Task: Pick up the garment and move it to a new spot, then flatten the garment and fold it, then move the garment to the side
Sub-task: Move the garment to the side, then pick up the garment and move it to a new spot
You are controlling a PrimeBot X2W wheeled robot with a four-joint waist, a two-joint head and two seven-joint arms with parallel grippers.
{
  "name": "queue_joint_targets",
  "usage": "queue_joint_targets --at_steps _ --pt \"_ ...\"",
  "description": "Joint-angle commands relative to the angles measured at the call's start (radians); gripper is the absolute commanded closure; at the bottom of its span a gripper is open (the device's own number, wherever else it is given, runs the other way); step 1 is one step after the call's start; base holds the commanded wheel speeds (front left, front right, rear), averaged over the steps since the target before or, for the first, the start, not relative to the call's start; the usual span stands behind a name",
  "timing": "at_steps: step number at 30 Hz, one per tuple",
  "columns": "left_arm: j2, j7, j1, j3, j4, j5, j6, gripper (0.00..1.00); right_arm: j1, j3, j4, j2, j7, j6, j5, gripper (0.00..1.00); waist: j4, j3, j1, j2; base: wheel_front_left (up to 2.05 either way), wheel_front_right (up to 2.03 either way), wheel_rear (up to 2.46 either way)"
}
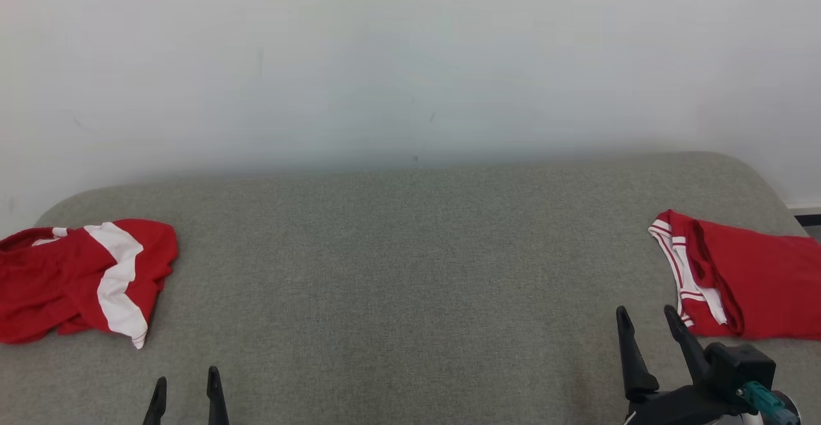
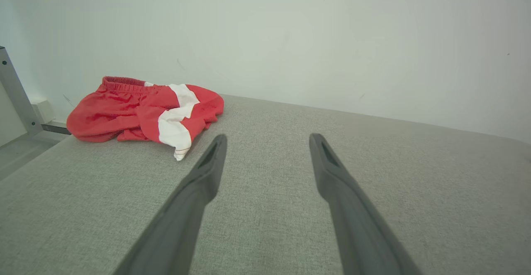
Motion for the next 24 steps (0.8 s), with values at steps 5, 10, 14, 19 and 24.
queue_joint_targets --at_steps 5,10,14,19,24 --pt "-0.001 -0.003 0.011 0.002 -0.012 0.004 0.008 0.0 0.017 -0.013 0.0 0.014 -0.007 -0.002 0.015 0.0 -0.007 0.001 0.0001 0.0 0.0 0.0 0.0" --pt "-0.001 -0.003 0.016 0.003 -0.013 0.007 0.007 0.0 0.012 -0.017 0.003 0.017 -0.007 -0.002 0.018 0.0 -0.008 0.003 0.0001 0.0 0.0 0.0 0.0" --pt "-0.001 -0.003 0.013 0.002 -0.014 0.001 0.006 0.0 0.01 -0.015 0.001 0.019 -0.005 -0.002 0.016 0.0 -0.007 0.005 0.0001 0.0 0.0 0.0 0.0" --pt "-0.001 -0.003 0.004 0.0 -0.01 -0.004 0.004 0.0 0.001 -0.017 0.0 0.02 0.0 -0.002 0.021 0.0 0.0 0.009 0.0001 0.0 0.0 0.0 0.0" --pt "0.0 -0.003 0.001 0.01 -0.016 0.005 0.009 0.0 0.001 -0.011 0.002 0.021 0.0 -0.002 0.026 0.0 0.031 0.011 0.0001 0.0 0.0 0.0 0.0"
